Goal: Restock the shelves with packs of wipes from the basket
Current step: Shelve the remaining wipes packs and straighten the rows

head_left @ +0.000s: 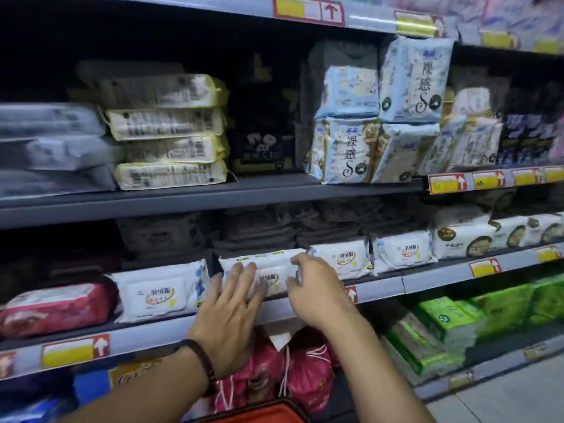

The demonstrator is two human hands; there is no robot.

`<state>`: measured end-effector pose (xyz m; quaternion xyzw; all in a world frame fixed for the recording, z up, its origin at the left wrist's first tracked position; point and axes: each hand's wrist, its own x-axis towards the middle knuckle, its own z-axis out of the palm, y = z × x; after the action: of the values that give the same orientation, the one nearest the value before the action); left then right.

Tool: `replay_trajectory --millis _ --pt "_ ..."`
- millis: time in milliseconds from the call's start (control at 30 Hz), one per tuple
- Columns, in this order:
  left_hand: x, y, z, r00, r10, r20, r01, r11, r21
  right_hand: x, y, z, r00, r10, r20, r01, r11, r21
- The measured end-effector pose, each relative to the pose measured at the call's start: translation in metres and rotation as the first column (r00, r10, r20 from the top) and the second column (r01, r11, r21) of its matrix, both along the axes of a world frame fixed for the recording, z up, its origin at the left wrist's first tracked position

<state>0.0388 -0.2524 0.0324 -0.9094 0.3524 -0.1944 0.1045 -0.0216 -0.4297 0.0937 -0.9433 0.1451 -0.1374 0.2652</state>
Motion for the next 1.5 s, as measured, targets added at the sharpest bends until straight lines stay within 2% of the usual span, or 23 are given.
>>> replay_trajectory --millis 233,300,400,633,767,867,967,1133,1300,1500 --pt "0.020 0.022 -0.006 0.998 0.054 -0.046 -0.054 0.999 -0.002 0.023 0.041 -0.025 0.984 0.011 -0.180 -0.020 0.999 -0.049" --pt "0.026 0.019 -0.006 0.998 0.055 -0.007 -0.055 0.998 0.035 0.027 0.041 -0.025 0.975 0.030 -0.218 -0.044 0.997 -0.058" --pt "0.027 0.010 -0.002 0.993 0.115 -0.027 -0.110 0.986 0.127 0.033 0.036 -0.024 0.960 0.064 -0.273 -0.083 0.995 -0.058" --pt "0.035 0.004 -0.001 0.989 0.134 -0.063 -0.125 0.984 0.128 0.039 0.031 -0.031 0.956 0.051 -0.288 -0.088 0.990 -0.115" --pt "0.027 0.010 0.006 0.988 0.108 -0.108 -0.094 0.987 0.130 0.028 0.037 -0.031 0.949 0.070 -0.308 -0.095 0.993 -0.068" --pt "0.020 0.030 0.015 0.993 0.051 -0.102 -0.041 0.995 0.096 0.018 0.050 -0.023 0.961 0.066 -0.269 -0.071 0.997 -0.010" --pt "0.010 0.065 0.017 0.995 0.025 -0.092 -0.028 0.999 -0.031 0.006 0.076 -0.018 0.987 0.058 -0.151 -0.069 0.995 -0.069" --pt "-0.002 0.137 -0.003 0.982 0.147 -0.118 -0.173 0.954 -0.246 -0.003 0.128 -0.033 0.984 0.168 0.057 -0.166 0.985 -0.047" --pt "-0.005 0.175 -0.028 0.939 0.247 -0.238 -0.321 0.877 -0.356 0.010 0.172 -0.049 0.960 0.280 0.022 -0.276 0.954 -0.116" --pt "0.012 0.175 -0.039 0.938 0.203 -0.282 -0.309 0.858 -0.409 0.033 0.192 -0.061 0.944 0.319 -0.086 -0.330 0.914 -0.235"
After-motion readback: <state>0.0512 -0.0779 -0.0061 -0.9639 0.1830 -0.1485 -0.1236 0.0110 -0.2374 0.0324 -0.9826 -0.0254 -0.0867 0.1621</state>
